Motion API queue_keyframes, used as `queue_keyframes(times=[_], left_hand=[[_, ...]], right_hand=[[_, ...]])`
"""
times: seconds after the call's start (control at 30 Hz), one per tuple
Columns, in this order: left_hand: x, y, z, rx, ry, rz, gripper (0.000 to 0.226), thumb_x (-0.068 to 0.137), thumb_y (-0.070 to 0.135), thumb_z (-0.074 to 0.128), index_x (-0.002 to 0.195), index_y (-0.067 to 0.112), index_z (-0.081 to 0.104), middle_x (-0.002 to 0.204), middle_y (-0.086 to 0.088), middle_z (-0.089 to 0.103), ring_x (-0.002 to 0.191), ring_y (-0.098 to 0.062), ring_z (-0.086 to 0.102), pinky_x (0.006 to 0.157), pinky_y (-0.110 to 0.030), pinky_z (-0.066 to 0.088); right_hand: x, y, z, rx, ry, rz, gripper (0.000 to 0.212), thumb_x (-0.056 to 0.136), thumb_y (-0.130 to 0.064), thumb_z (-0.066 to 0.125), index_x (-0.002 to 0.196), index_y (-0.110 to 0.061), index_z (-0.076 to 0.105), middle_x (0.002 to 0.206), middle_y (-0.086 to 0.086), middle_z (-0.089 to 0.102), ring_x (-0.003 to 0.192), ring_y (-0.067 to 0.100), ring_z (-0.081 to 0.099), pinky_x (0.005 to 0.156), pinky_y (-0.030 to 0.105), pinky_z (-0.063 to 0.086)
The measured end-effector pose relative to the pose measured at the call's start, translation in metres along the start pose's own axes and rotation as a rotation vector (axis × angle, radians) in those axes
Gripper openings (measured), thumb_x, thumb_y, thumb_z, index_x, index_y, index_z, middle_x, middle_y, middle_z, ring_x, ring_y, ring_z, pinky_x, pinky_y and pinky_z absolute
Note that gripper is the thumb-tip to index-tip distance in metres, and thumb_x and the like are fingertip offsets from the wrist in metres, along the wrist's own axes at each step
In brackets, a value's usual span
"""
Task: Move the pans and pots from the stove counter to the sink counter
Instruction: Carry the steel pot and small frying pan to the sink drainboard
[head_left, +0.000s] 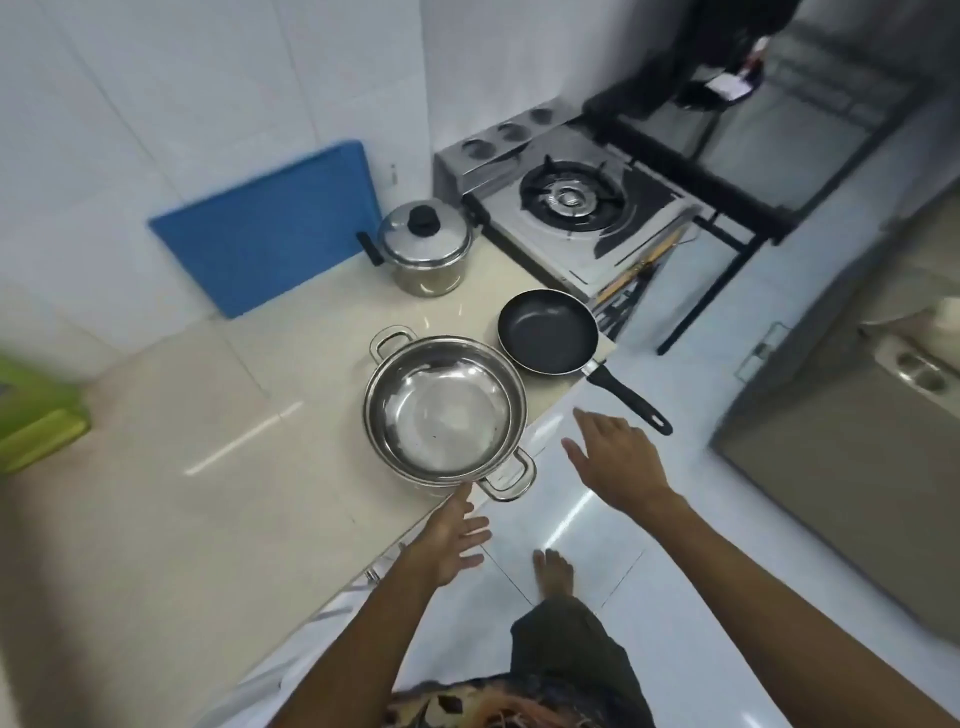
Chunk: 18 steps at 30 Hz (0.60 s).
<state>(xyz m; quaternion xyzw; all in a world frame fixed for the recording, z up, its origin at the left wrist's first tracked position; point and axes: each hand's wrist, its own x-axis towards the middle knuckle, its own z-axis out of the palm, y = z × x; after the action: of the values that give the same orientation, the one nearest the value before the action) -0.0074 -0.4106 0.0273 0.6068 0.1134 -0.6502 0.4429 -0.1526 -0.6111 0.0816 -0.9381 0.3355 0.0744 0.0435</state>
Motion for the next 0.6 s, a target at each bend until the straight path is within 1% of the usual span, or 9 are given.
queue_keyframes(times=[0.13,0.2,0.27,0.3,0.37,0.43,0.5,0.57,0.6], left_hand=[[0.03,0.008,0.034,-0.294,0.094,0.034,0.071,0.088,0.065,0.057,0.142,0.021,0.046,0.125,-0.009,0.062,0.116,-0.026,0.061,0.105,-0.05,0.044],[0.039,0.007,0.056,-0.434,0.148,0.044,0.068,0.088,0.063,0.06,0.139,0.019,0.05,0.126,-0.011,0.063,0.113,-0.025,0.064,0.097,-0.047,0.05],[0.044,0.004,0.073,-0.546,0.201,0.054,0.064,0.09,0.059,0.061,0.135,0.015,0.051,0.127,-0.011,0.064,0.114,-0.026,0.066,0.089,-0.044,0.053],[0.049,0.004,0.08,-0.61,0.23,0.066,0.06,0.092,0.056,0.06,0.133,0.014,0.051,0.127,-0.011,0.064,0.115,-0.028,0.065,0.089,-0.044,0.053],[0.053,0.005,0.094,-0.711,0.303,0.121,0.048,0.097,0.049,0.057,0.13,0.015,0.054,0.129,-0.012,0.066,0.116,-0.029,0.065,0.096,-0.046,0.05],[0.058,0.008,0.102,-0.816,0.39,0.181,0.033,0.102,0.038,0.054,0.123,0.014,0.061,0.128,-0.013,0.067,0.109,-0.026,0.067,0.102,-0.046,0.047],[0.061,0.015,0.107,-0.918,0.453,0.216,0.026,0.103,0.028,0.054,0.118,0.009,0.064,0.121,-0.014,0.068,0.103,-0.024,0.067,0.1,-0.043,0.049],[0.062,0.021,0.11,-0.983,0.499,0.229,0.021,0.101,0.021,0.056,0.115,0.008,0.065,0.111,-0.012,0.07,0.105,-0.024,0.067,0.094,-0.04,0.052],[0.064,0.022,0.112,-1.003,0.518,0.234,0.018,0.1,0.019,0.058,0.111,0.009,0.068,0.106,-0.01,0.073,0.106,-0.023,0.067,0.094,-0.04,0.051]], right_hand=[[0.07,0.06,0.006,0.008,-0.044,-0.06,0.053,0.1,-0.041,0.048,0.137,-0.004,0.052,0.127,0.019,0.065,0.109,0.041,0.063,0.087,0.049,0.051],[0.093,0.085,0.013,0.045,-0.09,-0.081,0.05,0.099,-0.038,0.052,0.133,-0.002,0.053,0.121,0.022,0.065,0.102,0.043,0.062,0.081,0.05,0.053],[0.108,0.104,0.023,0.071,-0.112,-0.085,0.05,0.098,-0.036,0.054,0.134,-0.003,0.051,0.121,0.023,0.063,0.101,0.042,0.061,0.08,0.051,0.054],[0.116,0.113,0.027,0.091,-0.138,-0.071,0.051,0.098,-0.036,0.054,0.136,-0.003,0.049,0.124,0.023,0.061,0.103,0.041,0.06,0.082,0.05,0.054],[0.129,0.124,0.037,0.166,-0.207,-0.032,0.054,0.097,-0.037,0.055,0.14,-0.005,0.042,0.127,0.021,0.059,0.108,0.04,0.06,0.085,0.049,0.053],[0.136,0.13,0.048,0.256,-0.247,0.007,0.054,0.096,-0.035,0.056,0.139,-0.008,0.038,0.122,0.02,0.061,0.104,0.041,0.063,0.082,0.049,0.054],[0.14,0.133,0.056,0.353,-0.251,0.041,0.049,0.096,-0.03,0.058,0.135,-0.011,0.036,0.114,0.021,0.065,0.097,0.044,0.066,0.076,0.046,0.052],[0.144,0.135,0.061,0.474,-0.245,0.092,0.045,0.095,-0.021,0.06,0.132,-0.013,0.035,0.107,0.023,0.068,0.088,0.045,0.067,0.069,0.041,0.049],[0.146,0.136,0.062,0.538,-0.251,0.108,0.044,0.095,-0.017,0.06,0.131,-0.015,0.035,0.104,0.024,0.069,0.084,0.044,0.067,0.067,0.04,0.051]])
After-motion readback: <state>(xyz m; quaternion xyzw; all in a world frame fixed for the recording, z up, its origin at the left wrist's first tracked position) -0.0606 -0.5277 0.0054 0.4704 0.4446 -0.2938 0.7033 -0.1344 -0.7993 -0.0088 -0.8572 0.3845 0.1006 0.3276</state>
